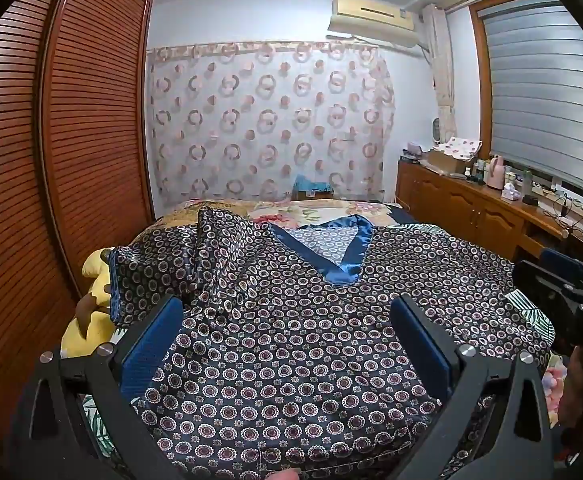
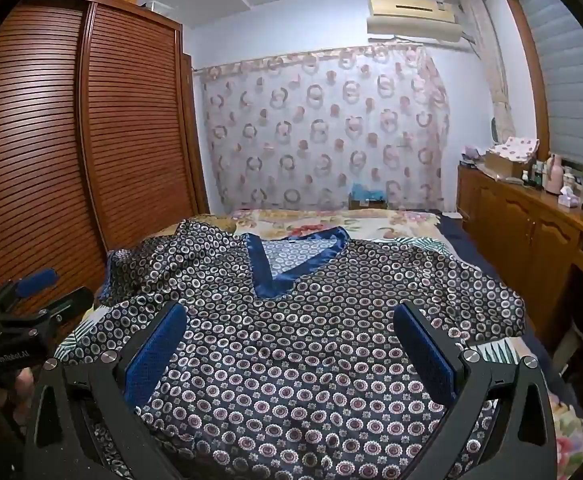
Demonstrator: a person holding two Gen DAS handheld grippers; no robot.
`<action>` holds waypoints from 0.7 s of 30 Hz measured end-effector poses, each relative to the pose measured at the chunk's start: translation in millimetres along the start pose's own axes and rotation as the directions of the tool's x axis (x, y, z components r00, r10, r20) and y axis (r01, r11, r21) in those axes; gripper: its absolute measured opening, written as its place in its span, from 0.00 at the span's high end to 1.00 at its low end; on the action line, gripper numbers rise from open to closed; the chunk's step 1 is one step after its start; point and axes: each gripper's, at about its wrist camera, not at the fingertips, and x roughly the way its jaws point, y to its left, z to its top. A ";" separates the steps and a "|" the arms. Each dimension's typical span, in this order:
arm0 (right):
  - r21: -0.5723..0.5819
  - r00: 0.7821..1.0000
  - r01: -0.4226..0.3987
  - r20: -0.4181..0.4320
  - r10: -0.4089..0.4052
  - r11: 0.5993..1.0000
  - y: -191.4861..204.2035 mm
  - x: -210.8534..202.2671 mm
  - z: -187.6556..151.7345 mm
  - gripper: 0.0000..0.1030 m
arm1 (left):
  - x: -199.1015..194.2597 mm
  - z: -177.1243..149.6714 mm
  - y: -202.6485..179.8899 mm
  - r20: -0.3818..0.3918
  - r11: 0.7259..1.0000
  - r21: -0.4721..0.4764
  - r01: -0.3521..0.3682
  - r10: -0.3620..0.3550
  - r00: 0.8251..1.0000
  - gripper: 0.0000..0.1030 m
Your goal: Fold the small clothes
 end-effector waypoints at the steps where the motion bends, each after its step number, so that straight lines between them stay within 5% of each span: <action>1: 0.000 1.000 0.000 0.001 0.000 1.000 0.3 -0.1 -0.4 0.00 | 0.1 -0.2 -0.2 0.000 1.000 -0.001 -0.001 0.001 1.000 0.00; 21: 0.006 1.000 -0.002 0.005 0.002 1.000 0.9 1.1 -0.6 0.00 | 1.1 0.1 -0.5 0.001 1.000 0.000 -0.003 0.003 1.000 0.00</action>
